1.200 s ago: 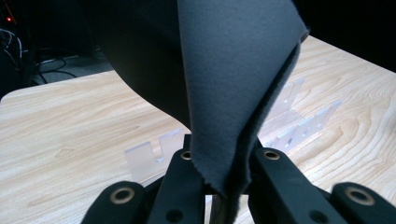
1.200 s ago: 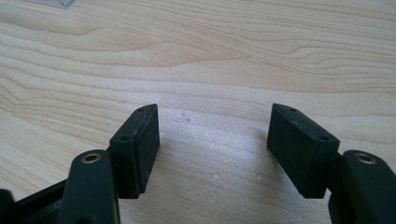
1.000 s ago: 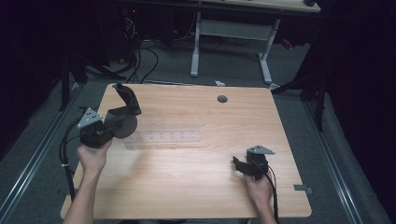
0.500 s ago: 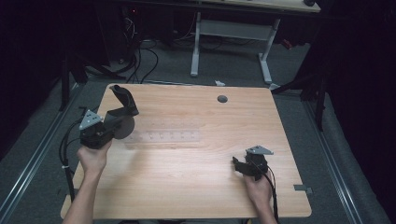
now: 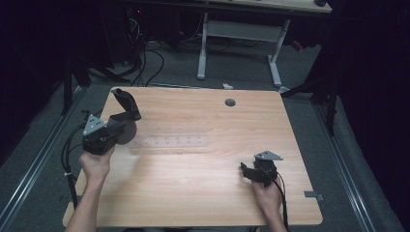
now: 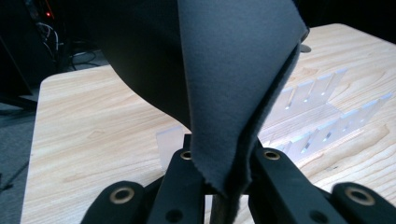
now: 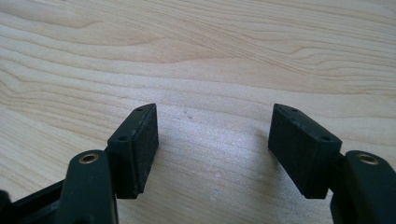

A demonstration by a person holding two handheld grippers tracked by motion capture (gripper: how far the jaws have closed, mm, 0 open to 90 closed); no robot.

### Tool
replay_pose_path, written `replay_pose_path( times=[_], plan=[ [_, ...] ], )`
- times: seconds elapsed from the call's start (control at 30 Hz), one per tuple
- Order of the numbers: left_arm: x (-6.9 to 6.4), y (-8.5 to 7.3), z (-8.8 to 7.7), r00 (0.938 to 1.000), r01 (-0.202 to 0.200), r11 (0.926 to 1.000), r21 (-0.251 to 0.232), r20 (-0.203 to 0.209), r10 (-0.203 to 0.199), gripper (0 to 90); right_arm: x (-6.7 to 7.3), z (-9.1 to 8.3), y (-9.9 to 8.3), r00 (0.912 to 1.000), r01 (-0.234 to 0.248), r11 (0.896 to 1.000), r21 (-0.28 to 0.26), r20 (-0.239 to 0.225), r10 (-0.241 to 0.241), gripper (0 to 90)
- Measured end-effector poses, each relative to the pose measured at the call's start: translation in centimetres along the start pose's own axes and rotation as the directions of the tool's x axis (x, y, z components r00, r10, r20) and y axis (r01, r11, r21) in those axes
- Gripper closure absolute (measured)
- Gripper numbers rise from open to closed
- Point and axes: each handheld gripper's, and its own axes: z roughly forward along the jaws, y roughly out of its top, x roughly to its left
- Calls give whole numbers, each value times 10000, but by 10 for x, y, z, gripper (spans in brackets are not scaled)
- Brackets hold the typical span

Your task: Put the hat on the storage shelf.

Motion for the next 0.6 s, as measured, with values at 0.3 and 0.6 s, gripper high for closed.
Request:
replay_pose_path(
  times=[0.3, 0.6],
  plan=[
    [0, -8, 6, 9998, -185, 9997, 189, -35, 186, 861, 0, 0, 0, 10000, 5, 10000, 0, 7, -5, 336],
    [0, -22, 11, 9993, -348, 9990, 277, -154, 352, 859, 0, 0, 0, 10000, 0, 10000, 4, -2, 0, 335]
  ],
)
